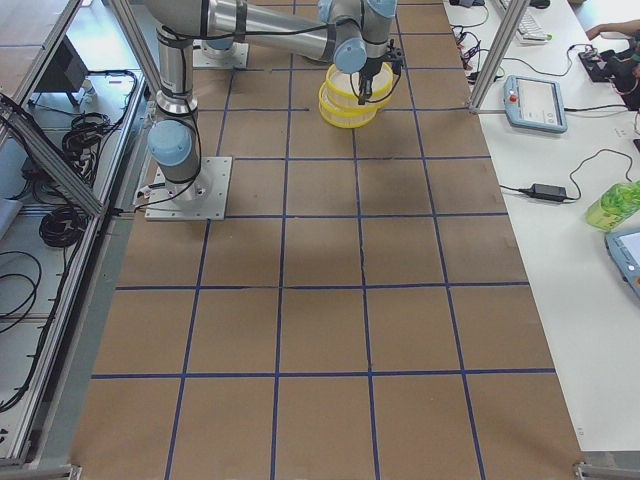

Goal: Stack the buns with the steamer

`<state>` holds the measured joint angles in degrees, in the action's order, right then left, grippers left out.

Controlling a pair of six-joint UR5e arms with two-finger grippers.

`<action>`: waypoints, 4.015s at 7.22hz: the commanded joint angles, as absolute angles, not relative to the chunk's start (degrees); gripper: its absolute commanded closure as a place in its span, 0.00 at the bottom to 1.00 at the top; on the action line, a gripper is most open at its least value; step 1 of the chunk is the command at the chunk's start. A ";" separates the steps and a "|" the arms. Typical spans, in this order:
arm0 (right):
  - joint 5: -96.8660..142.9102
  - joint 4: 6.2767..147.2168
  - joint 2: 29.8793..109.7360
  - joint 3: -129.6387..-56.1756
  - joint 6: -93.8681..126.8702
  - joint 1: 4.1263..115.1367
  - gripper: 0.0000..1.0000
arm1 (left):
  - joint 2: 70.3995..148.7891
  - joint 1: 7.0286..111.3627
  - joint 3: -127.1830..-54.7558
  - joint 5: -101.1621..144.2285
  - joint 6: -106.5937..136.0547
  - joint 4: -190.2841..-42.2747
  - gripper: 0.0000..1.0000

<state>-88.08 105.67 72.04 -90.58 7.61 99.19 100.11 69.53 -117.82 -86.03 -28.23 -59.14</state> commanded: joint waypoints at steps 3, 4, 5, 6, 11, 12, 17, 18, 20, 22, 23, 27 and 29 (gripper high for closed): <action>-85.78 107.14 68.12 -91.23 9.05 102.30 0.95 | 104.49 68.64 -117.60 -83.24 -24.17 -58.36 0.36; -85.96 107.75 67.85 -91.40 9.05 102.30 0.94 | 105.20 68.73 -117.60 -83.23 -24.00 -58.01 0.88; -85.17 107.84 67.24 -91.49 9.40 102.30 0.94 | 105.99 68.90 -117.60 -83.23 -24.08 -56.79 0.99; -85.08 108.36 66.71 -91.49 9.49 102.30 0.94 | 106.00 68.99 -117.60 -83.23 -24.26 -54.60 1.00; -85.17 111.53 66.53 -94.13 9.06 102.30 0.10 | 99.49 89.52 -108.22 -82.89 1.77 -55.19 1.00; -85.17 111.10 67.14 -93.61 9.14 102.22 0.00 | 99.58 92.17 -106.19 -77.75 7.85 -55.02 1.00; -86.21 88.38 81.18 -83.25 8.70 90.65 0.00 | 101.51 100.09 -102.83 -69.26 25.83 -54.14 0.08; -87.00 83.46 83.56 -82.71 8.70 87.92 0.00 | 101.69 100.19 -102.75 -69.17 25.84 -53.79 0.08; -87.98 83.58 85.16 -83.14 8.61 87.80 0.00 | 101.26 100.11 -102.31 -69.87 24.00 -50.39 0.14; -88.94 84.02 89.36 -87.85 8.87 88.59 0.00 | 99.86 98.19 -101.26 -74.76 14.50 -52.10 0.11; -90.08 86.02 91.73 -90.24 9.22 89.29 0.00 | 98.10 93.65 -99.42 -76.19 4.84 -60.47 0.00; -88.95 92.34 90.88 -89.82 9.41 90.97 0.00 | 88.07 80.60 -89.15 -83.27 -4.92 -94.60 0.00; -88.95 92.46 90.62 -89.91 9.05 90.88 0.00 | 87.46 80.68 -87.72 -84.64 -4.92 -97.12 0.00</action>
